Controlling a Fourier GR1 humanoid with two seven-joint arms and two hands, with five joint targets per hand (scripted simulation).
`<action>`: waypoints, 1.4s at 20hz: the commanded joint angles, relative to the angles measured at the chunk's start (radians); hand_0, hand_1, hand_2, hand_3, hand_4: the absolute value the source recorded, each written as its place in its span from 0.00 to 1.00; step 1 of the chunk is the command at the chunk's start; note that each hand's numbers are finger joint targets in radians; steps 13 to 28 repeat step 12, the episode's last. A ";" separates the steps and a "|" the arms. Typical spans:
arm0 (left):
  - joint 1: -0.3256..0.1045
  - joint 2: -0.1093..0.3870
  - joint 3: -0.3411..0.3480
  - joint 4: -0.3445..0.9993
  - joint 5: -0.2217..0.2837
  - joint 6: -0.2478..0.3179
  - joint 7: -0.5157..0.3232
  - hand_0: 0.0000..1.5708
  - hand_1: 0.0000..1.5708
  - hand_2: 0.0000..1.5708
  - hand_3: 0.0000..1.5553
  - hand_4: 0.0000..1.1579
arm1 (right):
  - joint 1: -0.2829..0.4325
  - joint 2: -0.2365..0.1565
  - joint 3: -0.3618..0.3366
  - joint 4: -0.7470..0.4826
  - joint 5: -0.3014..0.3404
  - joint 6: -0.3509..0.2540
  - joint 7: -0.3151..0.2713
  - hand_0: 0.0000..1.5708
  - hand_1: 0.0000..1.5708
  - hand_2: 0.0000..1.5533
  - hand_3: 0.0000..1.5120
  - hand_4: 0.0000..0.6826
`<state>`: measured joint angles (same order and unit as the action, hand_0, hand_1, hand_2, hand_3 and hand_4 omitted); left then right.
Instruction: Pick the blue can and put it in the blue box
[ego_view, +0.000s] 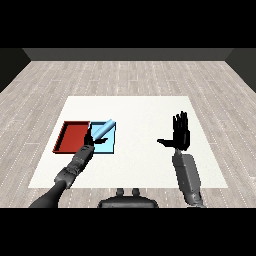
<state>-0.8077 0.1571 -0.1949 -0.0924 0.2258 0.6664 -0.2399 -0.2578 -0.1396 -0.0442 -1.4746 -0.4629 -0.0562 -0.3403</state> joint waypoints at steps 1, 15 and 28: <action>-0.011 0.012 0.055 -0.068 0.038 0.063 -0.124 0.00 0.00 0.00 0.00 0.00 | -0.026 0.010 -0.012 0.030 -0.011 0.001 -0.001 0.00 0.00 0.00 0.00 0.00; 0.157 -0.015 0.092 -0.529 0.139 -0.376 -0.531 0.00 0.00 0.00 0.00 0.00 | 0.076 -0.014 0.043 0.004 0.037 0.054 -0.012 0.00 0.00 0.00 0.00 0.00; 0.157 -0.015 0.092 -0.529 0.139 -0.376 -0.531 0.00 0.00 0.00 0.00 0.00 | 0.076 -0.014 0.043 0.004 0.037 0.054 -0.012 0.00 0.00 0.00 0.00 0.00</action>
